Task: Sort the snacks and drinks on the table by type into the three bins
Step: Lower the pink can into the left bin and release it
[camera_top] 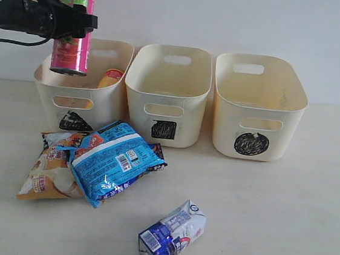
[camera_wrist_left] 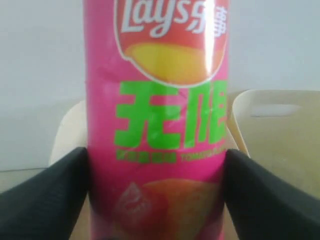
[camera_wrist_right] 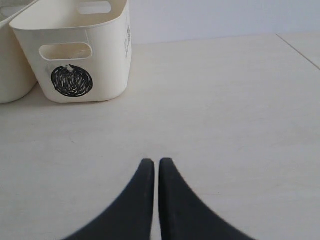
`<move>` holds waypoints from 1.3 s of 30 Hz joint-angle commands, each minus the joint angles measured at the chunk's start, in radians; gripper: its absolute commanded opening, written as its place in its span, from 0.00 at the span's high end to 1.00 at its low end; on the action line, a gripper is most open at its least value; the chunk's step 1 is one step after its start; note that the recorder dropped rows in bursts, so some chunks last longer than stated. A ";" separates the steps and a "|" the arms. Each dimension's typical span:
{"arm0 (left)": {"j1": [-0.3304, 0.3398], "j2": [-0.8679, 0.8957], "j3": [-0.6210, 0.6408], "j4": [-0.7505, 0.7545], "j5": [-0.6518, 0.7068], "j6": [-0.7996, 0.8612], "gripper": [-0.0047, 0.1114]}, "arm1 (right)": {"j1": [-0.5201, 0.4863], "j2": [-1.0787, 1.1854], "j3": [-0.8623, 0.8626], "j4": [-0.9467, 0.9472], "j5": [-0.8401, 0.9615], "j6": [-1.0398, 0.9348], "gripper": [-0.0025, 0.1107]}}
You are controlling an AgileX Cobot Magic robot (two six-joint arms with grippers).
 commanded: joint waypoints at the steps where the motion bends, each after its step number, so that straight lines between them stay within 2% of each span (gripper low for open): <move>1: 0.003 0.031 -0.025 -0.003 0.020 -0.007 0.48 | 0.003 -0.005 0.005 -0.008 -0.004 -0.002 0.97; 3: 0.003 0.035 -0.025 -0.001 0.024 -0.007 0.40 | 0.003 -0.005 0.005 -0.008 -0.004 -0.002 0.97; 4: 0.003 0.035 -0.029 0.009 0.022 -0.005 0.30 | 0.003 -0.005 0.005 -0.008 -0.004 -0.002 0.97; 6: 0.003 0.035 -0.042 0.009 0.031 -0.003 0.22 | 0.003 -0.005 0.005 -0.008 -0.004 -0.002 0.97; 7: 0.003 0.035 -0.057 0.009 0.046 -0.003 0.19 | 0.003 -0.005 0.005 -0.008 -0.004 -0.002 0.97; 9: 0.003 0.035 -0.087 0.016 0.097 -0.003 0.19 | 0.003 -0.005 0.005 -0.008 -0.004 -0.002 0.97; 10: 0.003 0.033 -0.101 0.016 0.121 -0.006 0.21 | 0.003 -0.005 0.005 -0.008 -0.004 -0.002 0.97; 12: 0.003 0.012 -0.103 0.016 0.141 -0.016 0.34 | 0.003 -0.005 0.005 -0.008 -0.004 -0.002 0.97; 13: 0.003 -0.010 -0.103 0.016 0.166 -0.018 0.53 | 0.003 -0.005 0.005 -0.008 -0.004 -0.002 0.97; 14: 0.003 -0.022 -0.103 0.016 0.178 -0.018 0.61 | 0.003 -0.005 0.005 -0.008 -0.004 -0.002 0.97; 15: 0.003 -0.042 -0.103 0.016 0.202 -0.018 0.84 | 0.003 -0.005 0.005 -0.008 -0.004 -0.002 0.97; 16: 0.003 -0.052 -0.103 0.018 0.216 -0.014 0.92 | 0.003 -0.005 0.005 -0.008 -0.004 -0.002 0.97; 22: 0.004 -0.127 -0.093 0.016 0.327 -0.045 0.92 | 0.003 -0.005 0.005 -0.008 -0.004 -0.002 0.97; 26: 0.026 -0.219 0.018 0.004 0.324 -0.076 0.92 | 0.003 -0.005 0.005 -0.008 -0.004 -0.002 0.97; 34: 0.124 -0.437 0.258 -0.011 0.290 -0.083 0.92 | 0.003 -0.005 0.005 -0.008 -0.004 -0.002 0.97; 36: 0.159 -0.551 0.342 -0.011 0.279 -0.098 0.92 | 0.003 -0.005 0.005 -0.008 -0.004 -0.002 0.97; 39: 0.178 -0.670 0.418 -0.011 0.267 -0.103 0.92 | 0.003 -0.005 0.005 -0.008 -0.004 -0.002 0.97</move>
